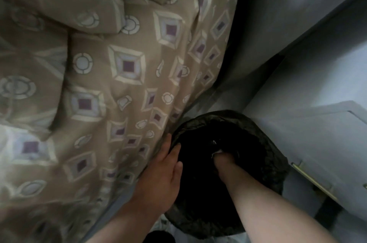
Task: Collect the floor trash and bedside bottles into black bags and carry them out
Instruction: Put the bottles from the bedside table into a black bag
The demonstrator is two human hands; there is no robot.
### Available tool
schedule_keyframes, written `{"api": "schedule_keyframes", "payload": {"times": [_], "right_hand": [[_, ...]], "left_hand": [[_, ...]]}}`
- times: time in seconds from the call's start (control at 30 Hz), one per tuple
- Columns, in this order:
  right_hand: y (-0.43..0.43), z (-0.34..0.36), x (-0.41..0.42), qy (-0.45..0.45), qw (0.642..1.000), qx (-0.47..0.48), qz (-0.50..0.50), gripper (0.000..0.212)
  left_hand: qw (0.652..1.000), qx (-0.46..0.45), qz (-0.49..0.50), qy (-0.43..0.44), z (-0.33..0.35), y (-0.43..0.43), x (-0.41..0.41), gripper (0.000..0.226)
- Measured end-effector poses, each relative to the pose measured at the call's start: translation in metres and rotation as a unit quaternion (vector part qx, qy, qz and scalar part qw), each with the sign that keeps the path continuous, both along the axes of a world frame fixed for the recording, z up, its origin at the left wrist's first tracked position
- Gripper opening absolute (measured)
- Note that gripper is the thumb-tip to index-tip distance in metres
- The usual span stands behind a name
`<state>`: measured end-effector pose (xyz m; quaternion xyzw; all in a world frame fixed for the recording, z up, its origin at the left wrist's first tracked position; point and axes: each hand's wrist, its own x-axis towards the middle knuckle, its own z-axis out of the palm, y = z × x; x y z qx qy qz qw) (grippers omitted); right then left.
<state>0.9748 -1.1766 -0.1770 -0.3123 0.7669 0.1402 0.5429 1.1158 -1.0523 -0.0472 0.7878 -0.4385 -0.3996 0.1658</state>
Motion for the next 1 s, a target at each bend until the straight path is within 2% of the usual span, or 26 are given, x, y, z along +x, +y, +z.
{"api": "schedule_keyframes", "payload": {"times": [0.17,0.23,0.37,0.47,0.57,0.6,0.67,0.7,0.77,0.87,0.97,1.0], "right_hand": [[-0.001,0.019,0.004,-0.076,0.983,0.034,-0.163,0.015],[-0.004,0.042,0.0,-0.108,0.973,0.035,-0.2,0.017],[-0.01,0.114,-0.014,-0.183,0.946,0.032,-0.267,0.018],[-0.016,0.198,-0.03,-0.225,0.948,-0.017,-0.226,0.015],[-0.021,0.291,-0.05,-0.258,0.953,-0.137,-0.075,0.012],[-0.024,0.321,-0.059,-0.271,0.946,-0.176,-0.031,0.013],[-0.035,0.378,-0.079,-0.298,0.92,-0.253,-0.002,0.016],[-0.041,0.403,-0.09,-0.301,0.904,-0.303,0.0,0.016],[-0.052,0.447,-0.117,-0.233,0.853,-0.463,0.049,0.02],[-0.065,0.488,-0.159,-0.072,0.712,-0.687,0.125,0.023],[-0.074,0.517,-0.2,0.049,0.587,-0.801,0.111,0.017],[-0.075,0.523,-0.213,0.087,0.556,-0.82,0.108,0.017]], "left_hand": [[0.999,0.028,0.027,0.022,0.008,-0.006,-0.004,0.057],[0.998,0.053,0.032,0.029,0.013,-0.011,-0.004,0.048],[0.993,0.1,0.05,0.033,0.044,-0.023,-0.004,0.046],[0.994,0.095,0.047,0.035,0.087,-0.037,-0.008,0.046],[0.998,0.041,0.047,0.017,0.141,-0.056,-0.017,0.037],[0.999,0.004,0.048,0.015,0.162,-0.064,-0.023,0.03],[0.996,-0.067,0.048,0.022,0.204,-0.085,-0.038,0.024],[0.994,-0.1,0.044,0.027,0.223,-0.098,-0.047,0.028],[0.986,-0.162,0.035,0.033,0.259,-0.124,-0.068,0.033],[0.971,-0.233,0.02,0.05,0.303,-0.167,-0.102,0.035],[0.956,-0.281,0.032,0.078,0.339,-0.208,-0.136,0.045],[0.951,-0.296,0.037,0.077,0.35,-0.22,-0.146,0.046]]}}
